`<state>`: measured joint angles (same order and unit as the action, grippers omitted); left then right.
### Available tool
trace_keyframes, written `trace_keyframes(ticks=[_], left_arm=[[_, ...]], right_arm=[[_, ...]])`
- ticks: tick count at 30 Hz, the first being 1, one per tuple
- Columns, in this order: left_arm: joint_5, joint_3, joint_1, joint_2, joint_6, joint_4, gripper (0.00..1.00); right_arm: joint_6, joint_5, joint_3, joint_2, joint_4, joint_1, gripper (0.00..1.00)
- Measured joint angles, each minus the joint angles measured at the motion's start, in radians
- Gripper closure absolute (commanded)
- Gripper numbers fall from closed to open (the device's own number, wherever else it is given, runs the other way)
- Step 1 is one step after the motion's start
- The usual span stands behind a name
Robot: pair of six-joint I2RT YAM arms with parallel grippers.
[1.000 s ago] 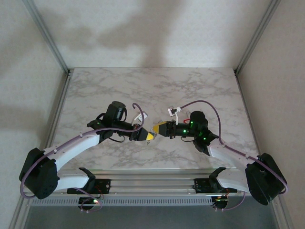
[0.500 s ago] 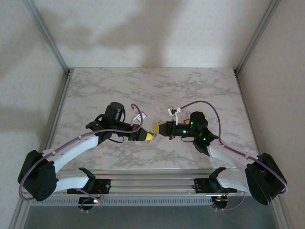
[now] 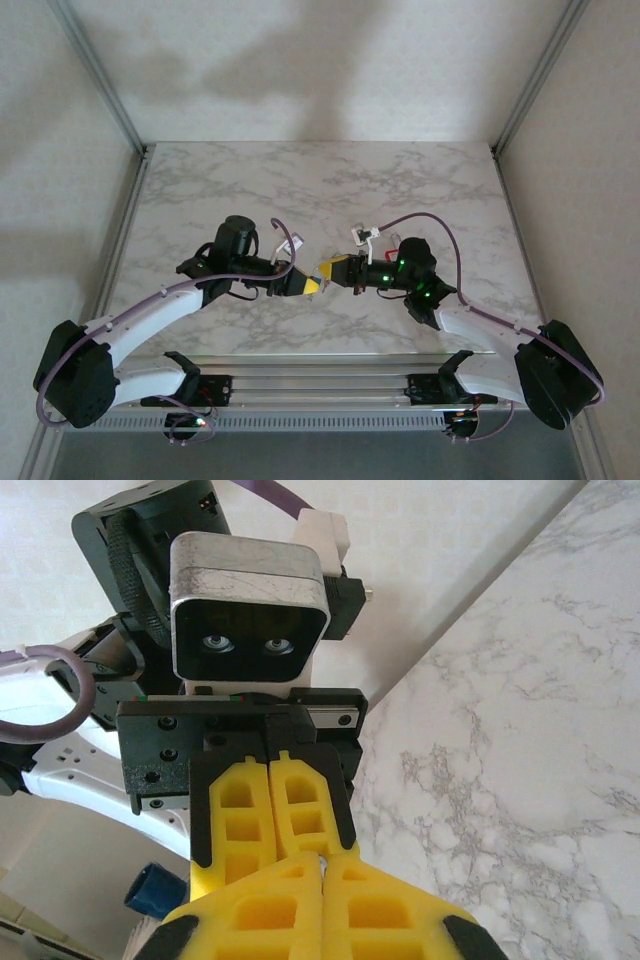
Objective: Lock with the key
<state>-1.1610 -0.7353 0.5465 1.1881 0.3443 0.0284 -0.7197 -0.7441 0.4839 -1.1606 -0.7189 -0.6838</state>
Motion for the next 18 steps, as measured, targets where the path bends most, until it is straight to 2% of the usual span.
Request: trace_keyframes(ticks=[11, 18], left_arm=[[0.014, 0.0, -0.007, -0.012, -0.003, 0.017, 1.0], [0.011, 0.035, -0.033, -0.082, 0.036, 0.006, 1.0]], right_arm=[[0.0, 0.003, 0.0, -0.014, -0.03, -0.016, 1.0], [0.001, 0.064, 0.0, -0.014, -0.06, -0.068, 1.0]])
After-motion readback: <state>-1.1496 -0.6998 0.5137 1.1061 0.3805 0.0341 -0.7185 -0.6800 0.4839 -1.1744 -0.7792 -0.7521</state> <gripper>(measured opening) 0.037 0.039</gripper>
